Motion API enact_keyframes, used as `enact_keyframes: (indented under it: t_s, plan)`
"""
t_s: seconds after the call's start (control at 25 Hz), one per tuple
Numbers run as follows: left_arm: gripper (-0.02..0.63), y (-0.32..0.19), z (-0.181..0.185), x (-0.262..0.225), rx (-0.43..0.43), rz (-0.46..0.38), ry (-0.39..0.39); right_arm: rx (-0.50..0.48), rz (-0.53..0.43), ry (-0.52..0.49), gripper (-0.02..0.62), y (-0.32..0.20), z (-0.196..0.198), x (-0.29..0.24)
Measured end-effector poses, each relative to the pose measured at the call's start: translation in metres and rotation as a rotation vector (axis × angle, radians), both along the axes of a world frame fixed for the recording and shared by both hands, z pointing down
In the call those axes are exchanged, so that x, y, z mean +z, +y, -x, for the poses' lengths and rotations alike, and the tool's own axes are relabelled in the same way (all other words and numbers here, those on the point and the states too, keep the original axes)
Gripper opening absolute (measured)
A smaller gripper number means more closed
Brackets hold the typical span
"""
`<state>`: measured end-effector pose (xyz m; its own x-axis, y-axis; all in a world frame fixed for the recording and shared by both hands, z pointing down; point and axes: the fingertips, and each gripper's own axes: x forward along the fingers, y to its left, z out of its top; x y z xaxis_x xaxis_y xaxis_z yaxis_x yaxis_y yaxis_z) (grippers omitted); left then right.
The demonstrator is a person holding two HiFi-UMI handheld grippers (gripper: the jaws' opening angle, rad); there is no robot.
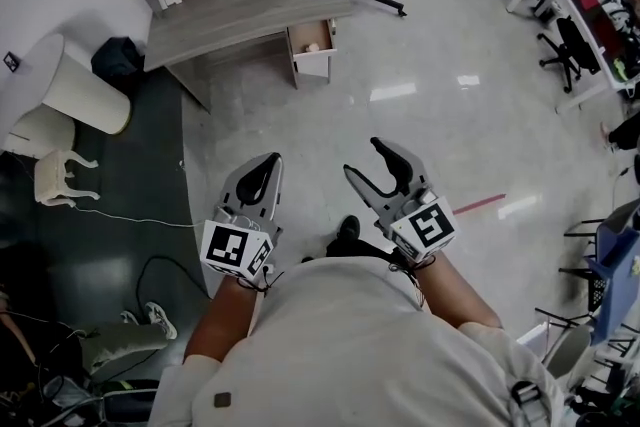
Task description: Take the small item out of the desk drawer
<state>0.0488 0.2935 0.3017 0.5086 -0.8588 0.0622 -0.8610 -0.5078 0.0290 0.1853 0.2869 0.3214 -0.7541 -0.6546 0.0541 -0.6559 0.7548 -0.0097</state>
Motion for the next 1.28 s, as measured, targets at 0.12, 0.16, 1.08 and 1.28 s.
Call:
enact_keyframes:
  t_s: [0.12, 0.16, 1.08, 1.28]
  plan:
    - [0.011, -0.025, -0.024, -0.001, 0.014, -0.019, -0.003, 0.002, 0.034, -0.007, 0.255, -0.021, -0.019, 0.000]
    - [0.011, -0.034, -0.031, -0.003, 0.014, -0.023, -0.001, 0.008, 0.048, -0.008, 0.255, -0.028, -0.026, -0.001]
    - [0.011, -0.137, -0.075, -0.011, 0.043, -0.051, 0.011, 0.044, 0.009, 0.020, 0.258, -0.123, -0.071, 0.002]
    - [0.011, -0.174, -0.066, -0.011, 0.088, -0.047, 0.023, 0.084, 0.002, 0.022, 0.258, -0.154, -0.059, 0.001]
